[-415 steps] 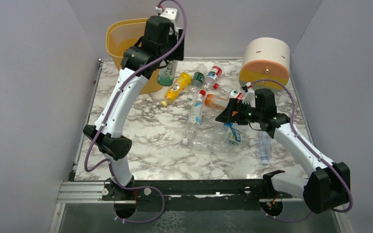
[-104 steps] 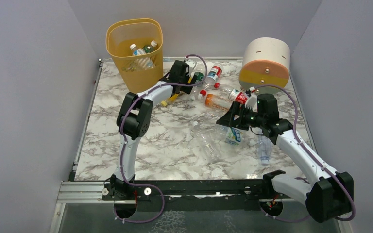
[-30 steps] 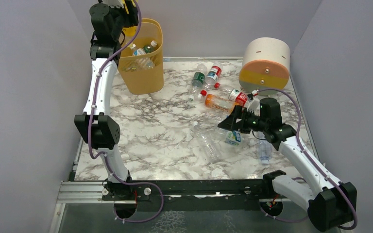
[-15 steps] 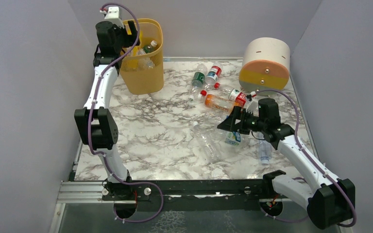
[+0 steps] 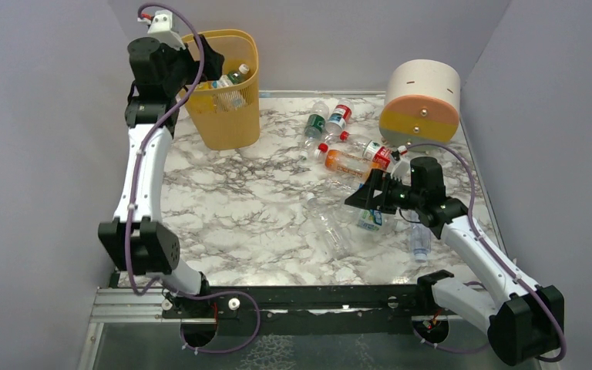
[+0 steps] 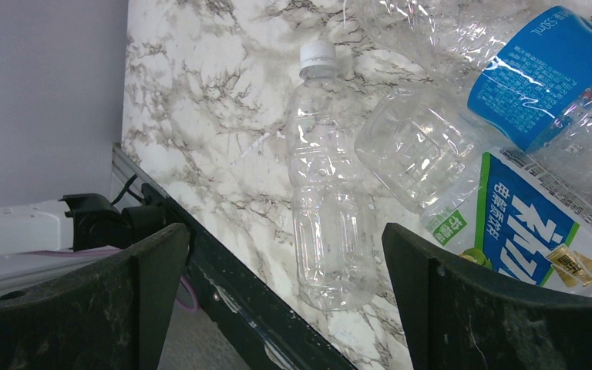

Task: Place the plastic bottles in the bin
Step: Place the plastic bottle in the trash bin.

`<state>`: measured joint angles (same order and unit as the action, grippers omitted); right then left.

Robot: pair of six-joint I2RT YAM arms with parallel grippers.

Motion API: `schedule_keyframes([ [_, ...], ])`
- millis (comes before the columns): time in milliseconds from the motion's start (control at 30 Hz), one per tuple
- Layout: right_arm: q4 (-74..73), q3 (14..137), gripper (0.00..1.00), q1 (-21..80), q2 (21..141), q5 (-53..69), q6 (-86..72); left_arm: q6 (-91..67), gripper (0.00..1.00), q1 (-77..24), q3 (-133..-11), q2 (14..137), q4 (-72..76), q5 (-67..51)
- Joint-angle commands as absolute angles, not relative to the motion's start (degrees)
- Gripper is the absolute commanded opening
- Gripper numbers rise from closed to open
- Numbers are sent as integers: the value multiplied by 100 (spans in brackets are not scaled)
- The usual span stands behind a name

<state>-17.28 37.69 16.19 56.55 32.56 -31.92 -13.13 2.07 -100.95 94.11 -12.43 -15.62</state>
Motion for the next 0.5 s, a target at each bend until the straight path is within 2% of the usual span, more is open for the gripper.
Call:
schedule_keyframes([
  [0, -1588, 3825, 100, 1644, 5687, 3398, -3158, -1767, 99, 202, -9172, 7941, -1600, -2381],
  [267, -1514, 3875, 99, 1644, 5891, 3320, -3034, -2539, 99, 81, -7188, 6558, -1755, -3549],
  [367, -1449, 3870, 100, 1644, 5968, 3270, -3024, -2628, 99, -254, -6734, 6334, -1773, -3624],
  [467, -1495, 3974, 100, 1643, 6101, 3250, -2987, -2611, 99, -930, -6199, 6235, -1732, -3176],
])
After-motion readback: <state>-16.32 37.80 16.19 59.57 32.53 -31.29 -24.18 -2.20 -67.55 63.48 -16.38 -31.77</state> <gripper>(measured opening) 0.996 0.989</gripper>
